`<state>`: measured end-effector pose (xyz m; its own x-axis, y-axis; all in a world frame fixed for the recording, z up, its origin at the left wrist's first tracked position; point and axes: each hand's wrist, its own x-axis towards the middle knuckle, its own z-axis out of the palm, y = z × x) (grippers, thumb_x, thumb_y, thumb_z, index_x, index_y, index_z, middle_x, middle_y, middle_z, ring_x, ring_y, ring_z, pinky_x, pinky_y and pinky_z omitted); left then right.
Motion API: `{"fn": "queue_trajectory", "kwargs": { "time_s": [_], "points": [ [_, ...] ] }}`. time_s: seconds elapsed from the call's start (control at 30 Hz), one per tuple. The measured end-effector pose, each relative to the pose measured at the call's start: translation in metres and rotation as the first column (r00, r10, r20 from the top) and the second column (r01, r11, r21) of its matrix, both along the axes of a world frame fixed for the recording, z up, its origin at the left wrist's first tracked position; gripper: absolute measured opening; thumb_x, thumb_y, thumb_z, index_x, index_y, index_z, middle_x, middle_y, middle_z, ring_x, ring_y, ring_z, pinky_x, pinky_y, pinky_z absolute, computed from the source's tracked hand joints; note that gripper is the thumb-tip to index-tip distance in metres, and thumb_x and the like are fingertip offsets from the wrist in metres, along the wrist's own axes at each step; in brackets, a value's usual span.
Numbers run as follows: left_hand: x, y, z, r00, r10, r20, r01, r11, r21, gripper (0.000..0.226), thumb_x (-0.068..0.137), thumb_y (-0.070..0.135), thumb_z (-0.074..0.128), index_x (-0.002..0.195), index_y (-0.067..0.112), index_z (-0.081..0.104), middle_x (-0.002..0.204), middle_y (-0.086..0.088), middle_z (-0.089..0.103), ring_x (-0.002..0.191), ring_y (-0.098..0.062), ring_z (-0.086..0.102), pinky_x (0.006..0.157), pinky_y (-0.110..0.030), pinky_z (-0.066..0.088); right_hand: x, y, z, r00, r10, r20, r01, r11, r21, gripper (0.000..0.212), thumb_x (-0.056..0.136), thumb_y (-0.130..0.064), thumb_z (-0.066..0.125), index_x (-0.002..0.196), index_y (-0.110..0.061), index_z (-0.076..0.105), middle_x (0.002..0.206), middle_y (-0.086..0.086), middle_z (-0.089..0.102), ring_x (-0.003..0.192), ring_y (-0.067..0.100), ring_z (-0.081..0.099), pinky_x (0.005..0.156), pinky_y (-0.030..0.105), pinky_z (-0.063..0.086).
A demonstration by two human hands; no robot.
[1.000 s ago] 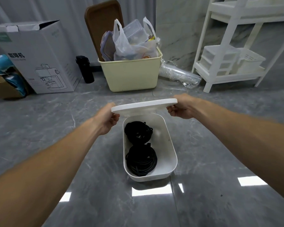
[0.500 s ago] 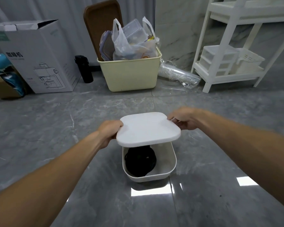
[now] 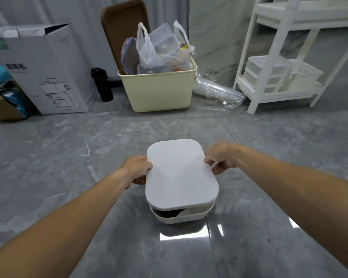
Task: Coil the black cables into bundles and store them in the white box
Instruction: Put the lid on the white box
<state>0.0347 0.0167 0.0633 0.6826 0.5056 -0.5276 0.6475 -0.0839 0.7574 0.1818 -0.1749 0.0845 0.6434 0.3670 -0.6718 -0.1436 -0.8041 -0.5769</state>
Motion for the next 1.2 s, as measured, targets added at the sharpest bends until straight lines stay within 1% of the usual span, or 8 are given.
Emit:
{"fn": "queue_trajectory", "kwargs": {
  "time_s": [0.27, 0.37, 0.53, 0.73, 0.83, 0.93, 1.03, 1.2],
  "points": [
    [-0.002, 0.001, -0.007, 0.999, -0.028, -0.026, 0.029, 0.998, 0.05, 0.028, 0.087, -0.004, 0.05, 0.102, 0.013, 0.066, 0.091, -0.011, 0.062, 0.048, -0.017, 0.048, 0.045, -0.021, 0.047, -0.003, 0.0, -0.008, 1.0, 0.014, 0.017, -0.014, 0.999, -0.038, 0.029, 0.097, 0.008, 0.048, 0.123, 0.008, 0.061, 0.089, 0.016, 0.064, 0.081, 0.031, 0.062, 0.07, 0.034, 0.056],
    [-0.002, -0.001, -0.009, 0.997, -0.058, -0.042, 0.062, 0.991, 0.118, 0.024, 0.085, -0.005, 0.049, 0.097, 0.012, 0.061, 0.09, -0.014, 0.061, 0.057, -0.023, 0.048, 0.051, -0.028, 0.04, -0.003, 0.0, -0.009, 1.0, 0.004, 0.012, -0.004, 1.0, -0.031, 0.029, 0.098, 0.009, 0.048, 0.125, 0.009, 0.06, 0.083, 0.015, 0.063, 0.083, 0.031, 0.063, 0.072, 0.035, 0.057],
    [-0.002, 0.0, -0.014, 0.998, -0.057, -0.031, 0.06, 0.988, 0.142, 0.027, 0.083, -0.006, 0.05, 0.097, 0.017, 0.055, 0.09, -0.016, 0.062, 0.066, -0.026, 0.053, 0.058, -0.03, 0.043, -0.002, 0.001, -0.015, 1.0, 0.004, 0.016, -0.003, 1.0, -0.021, 0.029, 0.097, 0.01, 0.049, 0.123, 0.011, 0.061, 0.101, 0.021, 0.066, 0.087, 0.031, 0.065, 0.088, 0.04, 0.057],
    [-0.005, 0.0, -0.013, 0.997, -0.06, -0.044, 0.066, 0.989, 0.132, 0.026, 0.085, -0.002, 0.052, 0.099, 0.017, 0.062, 0.096, -0.018, 0.071, 0.059, -0.025, 0.057, 0.054, -0.027, 0.046, 0.001, -0.001, -0.017, 1.0, 0.026, 0.017, -0.025, 0.998, -0.052, 0.027, 0.096, 0.008, 0.051, 0.121, 0.009, 0.062, 0.098, 0.02, 0.067, 0.069, 0.025, 0.064, 0.072, 0.036, 0.059],
    [0.002, 0.009, -0.011, 0.992, -0.084, -0.097, 0.097, 0.985, 0.141, 0.034, 0.089, 0.007, 0.054, 0.121, 0.017, 0.059, 0.099, -0.014, 0.066, 0.068, -0.025, 0.059, 0.058, -0.027, 0.046, 0.006, 0.005, -0.012, 0.992, 0.104, 0.071, -0.092, 0.984, -0.151, 0.026, 0.099, -0.007, 0.05, 0.119, 0.006, 0.059, 0.096, 0.017, 0.063, 0.067, 0.027, 0.062, 0.072, 0.035, 0.056],
    [0.019, 0.019, -0.013, 0.945, -0.222, -0.242, 0.321, 0.777, 0.541, 0.054, 0.101, 0.029, 0.044, 0.152, 0.018, 0.032, 0.153, -0.009, 0.041, 0.134, -0.03, 0.045, 0.105, -0.038, 0.039, 0.015, 0.02, -0.013, 0.89, 0.269, 0.368, -0.206, 0.958, -0.202, 0.039, 0.102, -0.015, 0.041, 0.138, -0.003, 0.048, 0.131, 0.016, 0.057, 0.114, 0.033, 0.059, 0.094, 0.035, 0.046],
    [0.034, 0.01, -0.024, 0.893, -0.383, -0.236, 0.439, 0.628, 0.643, 0.05, 0.103, 0.033, 0.033, 0.149, 0.016, 0.028, 0.159, -0.002, 0.025, 0.144, -0.025, 0.027, 0.111, -0.044, 0.032, 0.011, 0.034, -0.024, 0.774, 0.397, 0.494, -0.357, 0.917, -0.178, 0.051, 0.105, -0.021, 0.035, 0.155, -0.011, 0.029, 0.163, 0.008, 0.026, 0.149, 0.024, 0.023, 0.12, 0.034, 0.022],
    [0.047, -0.004, -0.045, 0.845, -0.436, -0.312, 0.523, 0.547, 0.654, 0.055, 0.104, 0.033, 0.027, 0.154, 0.012, 0.018, 0.166, 0.0, 0.006, 0.152, -0.016, 0.002, 0.12, -0.038, 0.016, 0.002, 0.046, -0.045, 0.668, 0.566, 0.483, -0.452, 0.824, -0.341, 0.057, 0.107, -0.028, 0.023, 0.16, -0.012, 0.006, 0.168, 0.004, -0.003, 0.154, 0.019, -0.004, 0.124, 0.036, 0.005]
  ]
}}
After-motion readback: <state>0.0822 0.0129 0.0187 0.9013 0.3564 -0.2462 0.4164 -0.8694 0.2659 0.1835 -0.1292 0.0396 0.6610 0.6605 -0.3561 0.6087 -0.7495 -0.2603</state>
